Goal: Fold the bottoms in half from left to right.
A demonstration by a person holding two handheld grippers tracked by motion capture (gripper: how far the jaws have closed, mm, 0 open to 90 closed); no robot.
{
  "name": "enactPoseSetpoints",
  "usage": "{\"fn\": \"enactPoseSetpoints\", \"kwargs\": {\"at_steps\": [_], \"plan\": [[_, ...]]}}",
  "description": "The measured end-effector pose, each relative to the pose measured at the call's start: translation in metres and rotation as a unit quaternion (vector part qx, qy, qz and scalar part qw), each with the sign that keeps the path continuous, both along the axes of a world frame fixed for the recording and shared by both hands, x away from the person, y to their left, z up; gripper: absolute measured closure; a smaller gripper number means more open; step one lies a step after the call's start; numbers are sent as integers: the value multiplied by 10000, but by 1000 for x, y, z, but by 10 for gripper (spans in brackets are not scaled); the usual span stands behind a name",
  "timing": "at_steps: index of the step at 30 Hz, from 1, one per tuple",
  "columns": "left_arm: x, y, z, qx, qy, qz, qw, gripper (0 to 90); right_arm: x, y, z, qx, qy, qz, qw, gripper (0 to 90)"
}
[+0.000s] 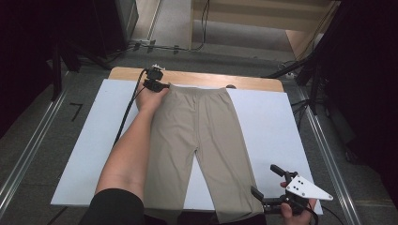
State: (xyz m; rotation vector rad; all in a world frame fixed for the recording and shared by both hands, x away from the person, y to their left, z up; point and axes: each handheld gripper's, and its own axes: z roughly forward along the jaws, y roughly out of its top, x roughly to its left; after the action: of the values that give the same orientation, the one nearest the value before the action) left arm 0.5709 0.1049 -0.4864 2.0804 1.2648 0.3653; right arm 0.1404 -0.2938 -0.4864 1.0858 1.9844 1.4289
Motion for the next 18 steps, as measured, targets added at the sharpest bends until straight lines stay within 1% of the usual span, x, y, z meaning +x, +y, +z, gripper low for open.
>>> {"fn": "enactPoseSetpoints", "kwargs": {"at_steps": [1, 2, 4, 5, 6, 7, 9, 10, 11, 14, 15, 16, 17, 18], "plan": [[-3, 0, 6, -77, -55, -48, 9999, 873, 0, 1, 1, 18, -15, 25, 10000, 0], [-3, 0, 6, -77, -55, -48, 9999, 873, 0, 1, 1, 18, -15, 25, 10000, 0], [-4, 0, 12, -177, -140, -73, 9997, 874, 1, 5, 2, -25, -16, 64, 10000, 0], [-6, 0, 19, -301, -210, -65, 9993, 874, 1, 10, 3, -63, -5, 139, 9999, 0], [-6, 0, 19, -301, -210, -65, 9993, 874, 1, 13, 4, -49, 10, 183, 9998, 0], [-7, 1, 22, -342, -232, -79, 9991, 874, 1, 13, 4, -49, 10, 183, 9998, 0], [-10, 1, 27, -400, -249, -86, 9989, 874, 2, 20, 7, 80, 69, 311, 9995, 0], [-11, 1, 29, -378, -280, -126, 9988, 874, 2, 27, 11, 232, 136, 392, 9989, 0], [-13, 0, 31, -409, -294, -140, 9986, 874, 2, 27, 11, 232, 136, 392, 9989, 0], [-18, 0, 37, -482, -362, -187, 9980, 874, 3, 41, 16, 348, 185, 517, 9979, 0], [-20, 0, 39, -531, -377, -210, 9977, 874, 3, 51, 18, 327, 184, 594, 9975, 0], [-22, 0, 41, -563, -404, -226, 9973, 874, 4, 56, 19, 334, 188, 648, 9972, 0], [-24, 0, 43, -613, -433, -260, 9968, 874, 4, 56, 19, 334, 188, 648, 9972, 0], [-27, 1, 45, -647, -458, -313, 9964, 874, 5, 61, 20, 324, 177, 694, 9969, 0]]}}
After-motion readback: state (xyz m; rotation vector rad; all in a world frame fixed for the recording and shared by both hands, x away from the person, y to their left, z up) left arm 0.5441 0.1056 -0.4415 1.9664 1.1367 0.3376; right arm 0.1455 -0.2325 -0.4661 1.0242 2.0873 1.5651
